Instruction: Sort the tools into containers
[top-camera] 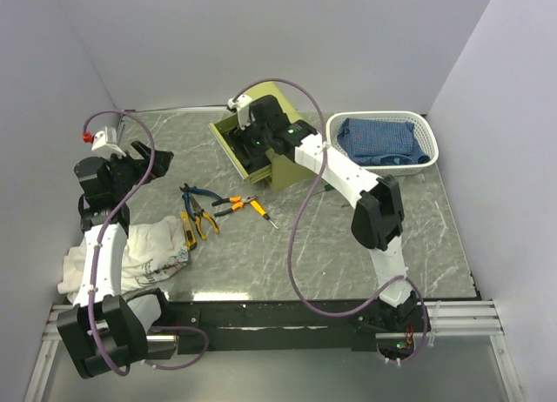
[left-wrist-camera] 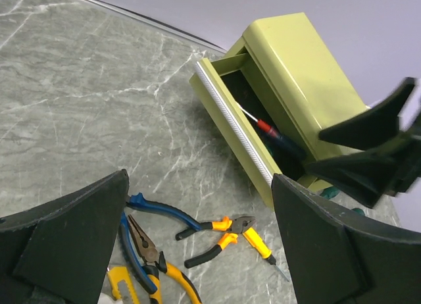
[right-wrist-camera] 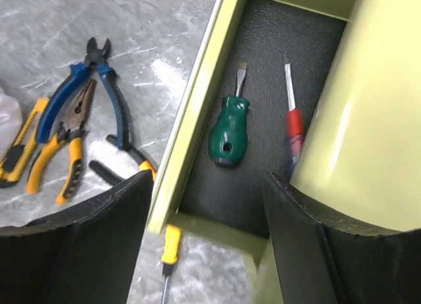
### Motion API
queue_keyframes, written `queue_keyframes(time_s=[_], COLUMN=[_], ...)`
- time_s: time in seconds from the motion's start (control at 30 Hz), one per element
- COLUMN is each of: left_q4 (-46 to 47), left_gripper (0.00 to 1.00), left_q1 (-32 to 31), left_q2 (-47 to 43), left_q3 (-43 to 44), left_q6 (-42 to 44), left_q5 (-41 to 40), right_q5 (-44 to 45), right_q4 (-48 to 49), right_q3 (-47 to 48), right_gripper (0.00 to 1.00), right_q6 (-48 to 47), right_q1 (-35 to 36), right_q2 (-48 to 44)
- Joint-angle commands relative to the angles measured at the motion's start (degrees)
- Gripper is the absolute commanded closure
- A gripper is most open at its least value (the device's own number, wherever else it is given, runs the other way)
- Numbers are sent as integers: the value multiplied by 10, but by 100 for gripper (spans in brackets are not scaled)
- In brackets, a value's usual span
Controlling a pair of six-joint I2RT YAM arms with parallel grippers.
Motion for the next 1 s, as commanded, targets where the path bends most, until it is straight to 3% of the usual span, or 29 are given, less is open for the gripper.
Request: queue_keyframes(time_s=[0.0,0.07,0.13,0.2,0.23,0.27,0.33,0.47,0.67,0.97], left_q4=[38,37,40,43,43,44,40,32,17,12], left_gripper=[4,4,4,3,3,4,3,3,4,3], left_q1=[3,3,3,3,3,3,3,3,3,9], left_q2=[-2,0,1,2,2,1,2,5,9,9], left_q3=[2,5,6,6,5,4,3,4,10,2], left_q6=[-13,-11,-11,-12,-11,-9,-4,3,17,19], left_q5=[17,20,28,32,34,35,32,32,27,24], right_q5=[-39,-78,-198,-236,-237,-231,-202,-107,17,89], right_q4=[11,5,-33,-91,-161,-185,-236,-261,-230,-189], right_q3=[-37,-114,-192,-222,-245,-262,-313,-381,-405,-407], right_gripper=[24,23,23,23,23,23,23,23,25,27], right_q6=[-61,-128,-189,-320,-375,-471,-563,-741,-794,-842], right_q1=[-5,-36,-76,-116,-124,-136,-166,-198,-222,-247], right_q2=[-130,-171,-226,-251,-257,-262,-276,-277,-210,-151])
